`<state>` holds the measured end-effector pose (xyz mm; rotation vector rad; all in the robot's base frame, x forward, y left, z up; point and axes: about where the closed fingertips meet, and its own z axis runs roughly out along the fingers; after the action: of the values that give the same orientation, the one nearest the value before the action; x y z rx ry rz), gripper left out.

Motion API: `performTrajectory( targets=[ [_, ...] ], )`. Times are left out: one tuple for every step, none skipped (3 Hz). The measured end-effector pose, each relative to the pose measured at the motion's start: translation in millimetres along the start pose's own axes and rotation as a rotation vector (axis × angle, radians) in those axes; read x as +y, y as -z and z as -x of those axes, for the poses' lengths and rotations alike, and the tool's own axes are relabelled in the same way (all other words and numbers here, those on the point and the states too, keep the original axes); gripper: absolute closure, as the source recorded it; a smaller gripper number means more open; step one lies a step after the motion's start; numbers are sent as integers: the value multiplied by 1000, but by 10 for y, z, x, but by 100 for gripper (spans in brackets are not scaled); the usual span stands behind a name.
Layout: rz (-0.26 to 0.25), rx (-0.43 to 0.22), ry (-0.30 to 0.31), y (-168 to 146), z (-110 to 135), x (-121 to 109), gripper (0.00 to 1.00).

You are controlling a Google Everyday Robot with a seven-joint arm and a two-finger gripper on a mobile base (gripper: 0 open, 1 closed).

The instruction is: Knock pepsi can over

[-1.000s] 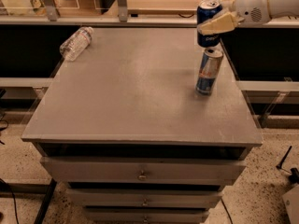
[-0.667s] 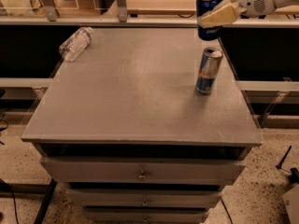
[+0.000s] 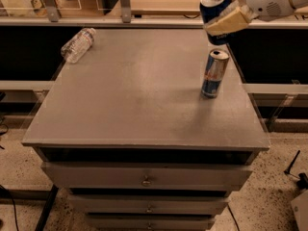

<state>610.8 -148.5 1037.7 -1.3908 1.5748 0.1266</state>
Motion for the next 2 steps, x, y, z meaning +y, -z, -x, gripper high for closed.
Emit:
performTrajectory(
  targets=[
    [63,19,63,-100,-34,495,100],
    [62,19,63,-97,-30,491,100]
  ],
)
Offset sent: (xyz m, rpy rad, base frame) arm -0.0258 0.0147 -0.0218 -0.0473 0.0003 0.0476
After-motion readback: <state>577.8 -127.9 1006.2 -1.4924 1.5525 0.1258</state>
